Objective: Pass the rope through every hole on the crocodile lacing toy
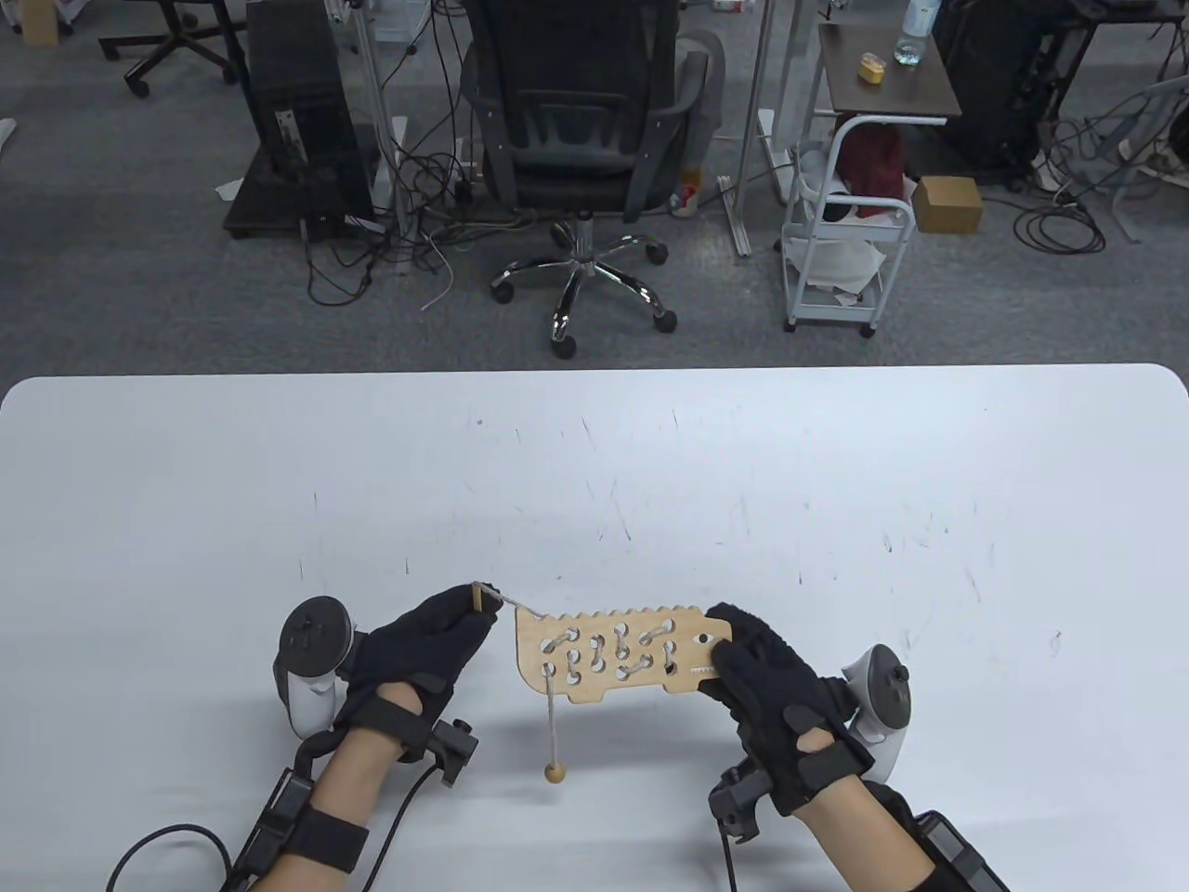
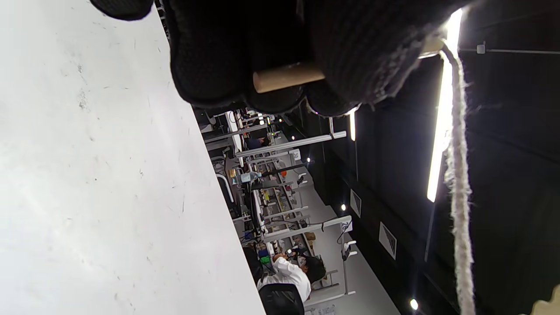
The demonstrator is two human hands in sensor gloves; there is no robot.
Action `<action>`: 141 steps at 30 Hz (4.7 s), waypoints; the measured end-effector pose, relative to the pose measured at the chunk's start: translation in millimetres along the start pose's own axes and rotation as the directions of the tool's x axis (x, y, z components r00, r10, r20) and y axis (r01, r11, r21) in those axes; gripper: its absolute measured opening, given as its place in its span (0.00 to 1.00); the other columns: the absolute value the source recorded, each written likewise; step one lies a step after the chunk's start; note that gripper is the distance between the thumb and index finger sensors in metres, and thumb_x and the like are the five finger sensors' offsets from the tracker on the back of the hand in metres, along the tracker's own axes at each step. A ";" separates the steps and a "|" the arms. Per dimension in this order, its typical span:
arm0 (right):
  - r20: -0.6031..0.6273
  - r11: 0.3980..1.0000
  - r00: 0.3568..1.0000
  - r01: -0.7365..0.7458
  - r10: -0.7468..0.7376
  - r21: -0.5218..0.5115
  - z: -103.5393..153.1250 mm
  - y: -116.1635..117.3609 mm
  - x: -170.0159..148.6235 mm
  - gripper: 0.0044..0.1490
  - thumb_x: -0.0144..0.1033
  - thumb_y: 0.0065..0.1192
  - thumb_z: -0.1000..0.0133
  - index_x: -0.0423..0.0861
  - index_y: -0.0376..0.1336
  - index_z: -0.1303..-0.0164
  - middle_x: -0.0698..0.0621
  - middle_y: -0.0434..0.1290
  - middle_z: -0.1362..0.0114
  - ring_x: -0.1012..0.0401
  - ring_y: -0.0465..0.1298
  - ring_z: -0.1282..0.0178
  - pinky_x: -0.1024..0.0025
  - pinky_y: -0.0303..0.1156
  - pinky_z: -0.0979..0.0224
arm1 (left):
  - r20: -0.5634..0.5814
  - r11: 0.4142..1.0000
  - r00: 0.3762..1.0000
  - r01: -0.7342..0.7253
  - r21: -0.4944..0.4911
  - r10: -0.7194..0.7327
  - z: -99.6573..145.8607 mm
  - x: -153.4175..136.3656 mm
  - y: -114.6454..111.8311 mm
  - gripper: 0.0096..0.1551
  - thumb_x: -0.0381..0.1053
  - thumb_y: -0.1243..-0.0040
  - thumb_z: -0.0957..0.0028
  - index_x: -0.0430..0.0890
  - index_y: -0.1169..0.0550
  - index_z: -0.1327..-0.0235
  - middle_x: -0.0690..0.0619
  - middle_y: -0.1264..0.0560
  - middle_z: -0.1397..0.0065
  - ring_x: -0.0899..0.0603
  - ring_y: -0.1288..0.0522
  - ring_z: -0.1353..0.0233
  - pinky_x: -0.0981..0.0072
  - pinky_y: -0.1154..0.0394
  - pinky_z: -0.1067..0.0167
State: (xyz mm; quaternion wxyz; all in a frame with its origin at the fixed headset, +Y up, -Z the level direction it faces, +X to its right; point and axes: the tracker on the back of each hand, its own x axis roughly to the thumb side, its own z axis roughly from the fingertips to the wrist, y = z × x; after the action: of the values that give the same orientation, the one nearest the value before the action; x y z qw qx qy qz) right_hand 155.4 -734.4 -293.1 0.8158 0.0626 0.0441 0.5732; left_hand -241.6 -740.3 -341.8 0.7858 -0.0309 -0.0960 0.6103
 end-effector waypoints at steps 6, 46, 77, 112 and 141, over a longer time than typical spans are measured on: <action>0.000 1.000 1.000 -0.009 0.009 -0.005 -0.2 -0.7 -0.2 0.33 0.35 0.65 0.48 0.38 0.60 0.34 0.44 0.78 0.38 0.54 0.84 0.45 0.57 0.74 0.36 | 0.023 0.989 0.990 0.141 -0.049 -0.140 -0.1 5.4 -7.6 0.26 0.49 0.33 0.55 0.57 0.17 0.40 0.53 0.20 0.37 0.40 0.23 0.35 0.35 0.41 0.26; -0.041 0.997 0.996 -0.072 0.073 0.025 -0.8 5.1 -11.8 0.33 0.34 0.66 0.48 0.37 0.60 0.34 0.44 0.78 0.39 0.53 0.85 0.45 0.56 0.74 0.36 | 0.291 0.348 0.411 0.905 -0.246 -0.864 4.8 2.3 -82.0 0.22 0.51 0.22 0.61 0.62 0.12 0.51 0.56 0.16 0.43 0.43 0.20 0.39 0.37 0.40 0.26; -0.045 0.997 0.996 -0.079 0.079 0.007 -0.5 2.2 -12.8 0.33 0.34 0.65 0.48 0.37 0.60 0.34 0.44 0.78 0.39 0.53 0.84 0.45 0.57 0.74 0.36 | 0.037 0.510 0.509 0.860 0.010 -0.860 12.7 38.6 3.6 0.40 0.70 0.39 0.56 0.70 0.33 0.25 0.55 0.41 0.14 0.36 0.52 0.12 0.30 0.61 0.24; -0.186 0.967 0.950 -0.251 0.252 0.029 -59.1 17.2 -11.1 0.33 0.35 0.58 0.45 0.34 0.54 0.34 0.42 0.75 0.38 0.51 0.83 0.42 0.56 0.73 0.35 | -0.119 0.548 0.556 0.831 0.097 -0.823 14.4 34.4 50.0 0.42 0.71 0.40 0.55 0.72 0.36 0.23 0.55 0.47 0.12 0.35 0.56 0.12 0.30 0.64 0.24; -0.336 0.829 0.813 -0.542 0.475 -0.140 -140.7 23.5 -47.2 0.34 0.35 0.60 0.46 0.34 0.54 0.35 0.41 0.75 0.38 0.51 0.83 0.42 0.57 0.74 0.35 | -0.091 0.594 0.601 0.799 0.094 -0.794 15.1 35.6 51.7 0.41 0.70 0.41 0.54 0.72 0.37 0.23 0.54 0.47 0.12 0.35 0.54 0.12 0.30 0.64 0.24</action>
State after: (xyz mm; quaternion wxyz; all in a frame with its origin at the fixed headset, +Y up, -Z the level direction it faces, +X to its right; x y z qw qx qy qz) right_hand 97.4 -763.7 -428.5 0.6176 -0.1060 0.0769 0.7755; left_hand -285.4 -693.9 -331.6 0.9775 0.0523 -0.0457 0.1994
